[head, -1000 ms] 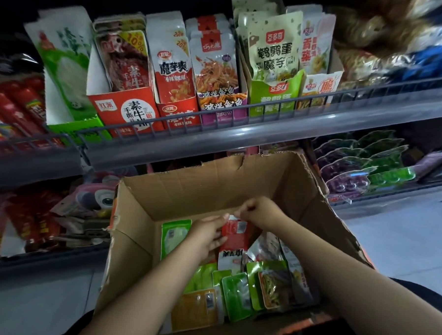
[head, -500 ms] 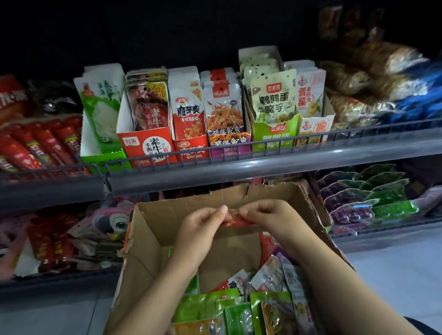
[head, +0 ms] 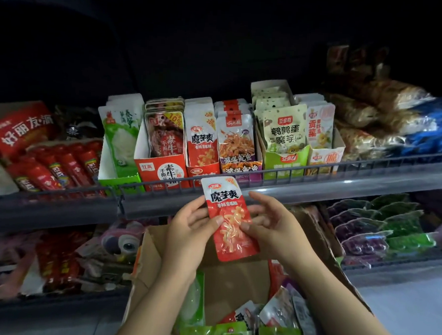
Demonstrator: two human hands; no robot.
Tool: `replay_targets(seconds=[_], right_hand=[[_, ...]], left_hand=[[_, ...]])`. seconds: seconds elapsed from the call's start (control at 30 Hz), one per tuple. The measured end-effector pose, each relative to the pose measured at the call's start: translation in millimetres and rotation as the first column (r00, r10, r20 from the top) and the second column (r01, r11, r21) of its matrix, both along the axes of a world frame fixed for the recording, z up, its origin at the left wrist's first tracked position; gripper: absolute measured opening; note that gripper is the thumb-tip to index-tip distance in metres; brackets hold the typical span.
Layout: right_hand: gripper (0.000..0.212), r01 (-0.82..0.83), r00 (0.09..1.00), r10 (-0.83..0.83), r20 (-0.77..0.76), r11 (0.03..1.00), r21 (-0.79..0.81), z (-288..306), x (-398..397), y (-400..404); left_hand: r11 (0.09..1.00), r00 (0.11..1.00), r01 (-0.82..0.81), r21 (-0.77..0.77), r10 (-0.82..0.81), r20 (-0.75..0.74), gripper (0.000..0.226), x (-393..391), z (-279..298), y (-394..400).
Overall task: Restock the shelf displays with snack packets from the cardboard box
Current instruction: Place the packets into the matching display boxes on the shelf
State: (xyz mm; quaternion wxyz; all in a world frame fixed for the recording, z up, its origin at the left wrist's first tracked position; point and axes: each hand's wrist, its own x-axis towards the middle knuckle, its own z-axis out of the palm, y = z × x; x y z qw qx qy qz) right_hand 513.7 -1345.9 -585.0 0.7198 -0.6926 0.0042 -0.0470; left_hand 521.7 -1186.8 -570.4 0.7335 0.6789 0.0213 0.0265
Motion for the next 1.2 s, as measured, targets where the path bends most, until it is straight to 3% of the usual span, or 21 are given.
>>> replay_targets(seconds=[0.1,0.17,0.3,0.47,0.63,0.87,1.0,1.2], right_hand=[[0.047,0.011,1.0,-0.01,0.027,0.998,-0.055,11.8,11.5,4.2],[0.032,0.03,0.998,-0.025,0.057,0.995,-0.095,25.7,20.8,6.6],[0.005,0.089,0.989,-0.069,0.132,0.985,-0.149,59.6,48.5,15.2],[0.005,0.184,0.965,-0.116,0.234,0.938,-0.295,93.0,93.8,26.6],[0.014,0.285,0.935,-0.183,0.303,0.897,-0.338,109.4,130.3,38.9],[0.016,0.246,0.965,-0.181,0.189,0.876,-0.415,101.4,161.5,43.4],[0.018,0.243,0.97,-0.2,0.138,0.83,-0.501,90.0,166.9,42.6],[0.026,0.223,0.974,-0.207,0.088,0.831,-0.51,79.5,165.8,43.0]], left_hand=[[0.993,0.998,-0.043,0.113,0.037,0.054,0.022,16.1,11.9,4.2],[0.987,0.995,-0.06,0.146,0.047,0.093,0.011,27.7,22.0,7.0],[0.98,0.981,-0.11,0.164,0.08,0.178,0.011,54.9,50.8,12.2],[0.931,0.944,-0.203,0.304,0.104,0.313,0.005,96.8,84.7,24.4],[0.917,0.934,-0.242,0.316,0.132,0.332,0.01,131.1,101.7,28.0],[0.851,0.939,-0.271,0.449,0.13,0.32,0.005,162.6,96.4,32.5],[0.72,0.957,-0.255,0.646,0.093,0.274,0.01,167.2,85.7,34.3],[0.678,0.955,-0.24,0.695,0.035,0.296,0.024,169.8,71.3,32.3]])
